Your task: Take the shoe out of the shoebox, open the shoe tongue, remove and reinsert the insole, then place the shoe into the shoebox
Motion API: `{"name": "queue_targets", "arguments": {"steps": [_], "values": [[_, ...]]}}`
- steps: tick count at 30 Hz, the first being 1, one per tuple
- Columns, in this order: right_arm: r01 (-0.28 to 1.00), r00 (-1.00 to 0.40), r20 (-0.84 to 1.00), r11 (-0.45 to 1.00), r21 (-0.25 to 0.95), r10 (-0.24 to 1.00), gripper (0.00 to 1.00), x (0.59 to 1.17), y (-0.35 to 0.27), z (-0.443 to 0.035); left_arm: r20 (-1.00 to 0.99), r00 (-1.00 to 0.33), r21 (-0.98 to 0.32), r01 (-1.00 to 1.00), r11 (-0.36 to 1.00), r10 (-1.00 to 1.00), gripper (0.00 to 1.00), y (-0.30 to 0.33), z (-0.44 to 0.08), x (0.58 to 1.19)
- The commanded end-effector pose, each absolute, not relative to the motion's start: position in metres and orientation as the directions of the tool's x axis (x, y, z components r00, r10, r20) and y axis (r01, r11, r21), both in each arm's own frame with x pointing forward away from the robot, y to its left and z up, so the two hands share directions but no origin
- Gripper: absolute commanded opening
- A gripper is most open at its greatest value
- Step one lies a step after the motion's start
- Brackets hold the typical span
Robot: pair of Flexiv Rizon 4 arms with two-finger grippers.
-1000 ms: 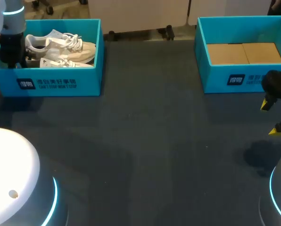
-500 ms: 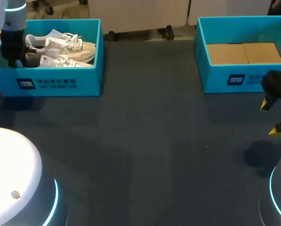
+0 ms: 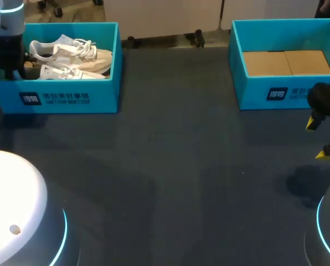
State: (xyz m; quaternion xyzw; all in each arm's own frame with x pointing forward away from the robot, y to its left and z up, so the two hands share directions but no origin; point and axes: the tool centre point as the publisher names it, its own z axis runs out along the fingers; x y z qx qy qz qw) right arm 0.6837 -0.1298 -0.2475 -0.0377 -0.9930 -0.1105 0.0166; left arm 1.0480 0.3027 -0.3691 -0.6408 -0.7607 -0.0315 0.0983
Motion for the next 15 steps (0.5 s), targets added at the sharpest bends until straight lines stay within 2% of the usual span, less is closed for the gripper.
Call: {"name": "queue_targets", "arguments": {"steps": [1,15], "values": [[0.079,-0.997,0.04,0.973,0.215,0.071,1.0,0.684,-0.129,-0.249,0.179,-0.165,-0.095,0.978,0.184,0.97,0.0,0.304,-0.365,1.053],[0.079,-0.997,0.04,0.973,0.215,0.071,1.0,0.684,-0.129,-0.249,0.175,-0.255,-0.107,0.955,0.276,0.951,0.0,0.311,-0.35,1.07]]}}
